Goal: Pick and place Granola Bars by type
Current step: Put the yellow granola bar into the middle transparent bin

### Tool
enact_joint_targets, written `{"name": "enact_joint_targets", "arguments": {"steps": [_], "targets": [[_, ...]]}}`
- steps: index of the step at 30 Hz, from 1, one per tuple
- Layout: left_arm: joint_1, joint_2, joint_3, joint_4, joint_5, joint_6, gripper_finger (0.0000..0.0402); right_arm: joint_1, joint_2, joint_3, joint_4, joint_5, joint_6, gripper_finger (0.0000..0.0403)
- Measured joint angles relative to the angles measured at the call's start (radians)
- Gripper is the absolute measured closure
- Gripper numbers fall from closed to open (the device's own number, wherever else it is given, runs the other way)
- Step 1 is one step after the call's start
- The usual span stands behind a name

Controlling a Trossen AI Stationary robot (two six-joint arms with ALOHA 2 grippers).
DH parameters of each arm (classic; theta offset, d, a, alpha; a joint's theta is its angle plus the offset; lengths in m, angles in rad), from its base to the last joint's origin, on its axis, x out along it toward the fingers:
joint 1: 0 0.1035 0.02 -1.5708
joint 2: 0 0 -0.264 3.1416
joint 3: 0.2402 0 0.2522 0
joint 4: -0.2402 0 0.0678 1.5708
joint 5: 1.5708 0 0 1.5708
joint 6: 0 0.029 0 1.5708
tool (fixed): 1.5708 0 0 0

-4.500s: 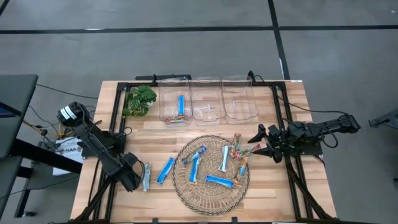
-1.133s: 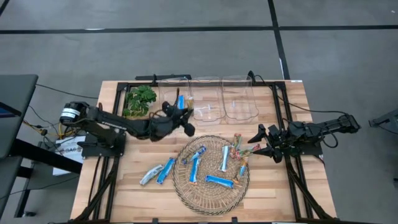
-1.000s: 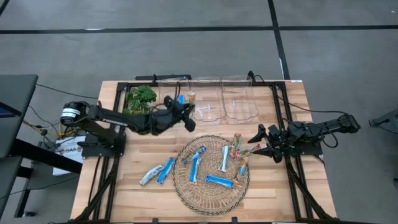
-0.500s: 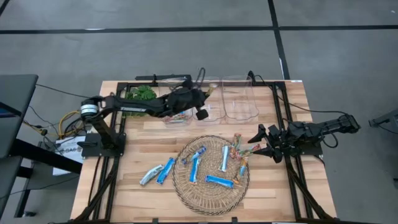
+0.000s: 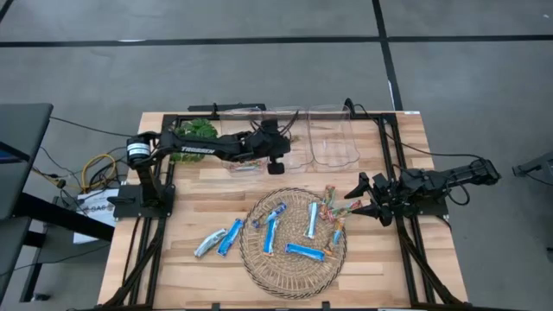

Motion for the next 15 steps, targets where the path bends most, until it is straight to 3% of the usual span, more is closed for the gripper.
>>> {"name": "enact_joint_targets", "arguments": {"steps": [4, 15], "targets": [[0.002, 0.000, 0.000, -0.011, -0.065, -0.039, 0.0342, 0.000, 0.000, 0.000, 0.000, 0.000, 0.000, 0.0132], [0.003, 0.000, 0.000, -0.030, -0.065, -0.136, 0.0251, 0.000, 0.000, 0.000, 0.000, 0.000, 0.000, 0.0132]]}}
